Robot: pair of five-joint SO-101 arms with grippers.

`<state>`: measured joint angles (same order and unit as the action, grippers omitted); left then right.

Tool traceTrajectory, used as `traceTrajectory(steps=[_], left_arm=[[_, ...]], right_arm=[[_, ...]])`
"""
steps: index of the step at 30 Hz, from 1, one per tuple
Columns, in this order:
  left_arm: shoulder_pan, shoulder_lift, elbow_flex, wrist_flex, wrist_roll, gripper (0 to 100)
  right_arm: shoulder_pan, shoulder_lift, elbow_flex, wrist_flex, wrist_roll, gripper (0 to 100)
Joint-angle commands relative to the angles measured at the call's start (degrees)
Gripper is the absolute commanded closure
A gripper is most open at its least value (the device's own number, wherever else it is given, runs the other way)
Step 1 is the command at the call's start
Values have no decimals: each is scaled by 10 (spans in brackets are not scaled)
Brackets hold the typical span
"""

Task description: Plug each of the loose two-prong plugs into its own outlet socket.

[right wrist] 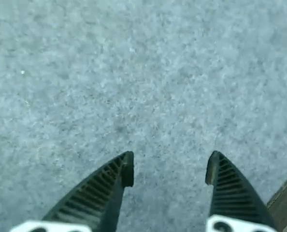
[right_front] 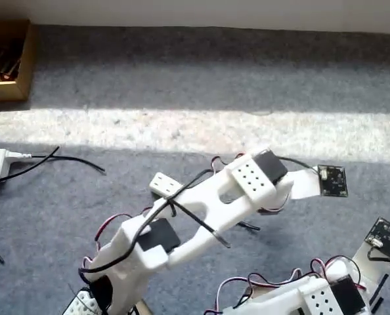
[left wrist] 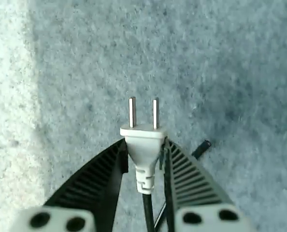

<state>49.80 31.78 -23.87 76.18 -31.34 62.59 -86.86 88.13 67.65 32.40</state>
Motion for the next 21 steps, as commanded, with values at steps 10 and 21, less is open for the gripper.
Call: traceTrajectory(steps=[10,21], left_arm=[[22,204,-365,120,2,678],[-23,155,-519,256,33,624]], right_arm=[[8,-1,4,-9,11,746],[-51,-1,-15,-10,9,746]])
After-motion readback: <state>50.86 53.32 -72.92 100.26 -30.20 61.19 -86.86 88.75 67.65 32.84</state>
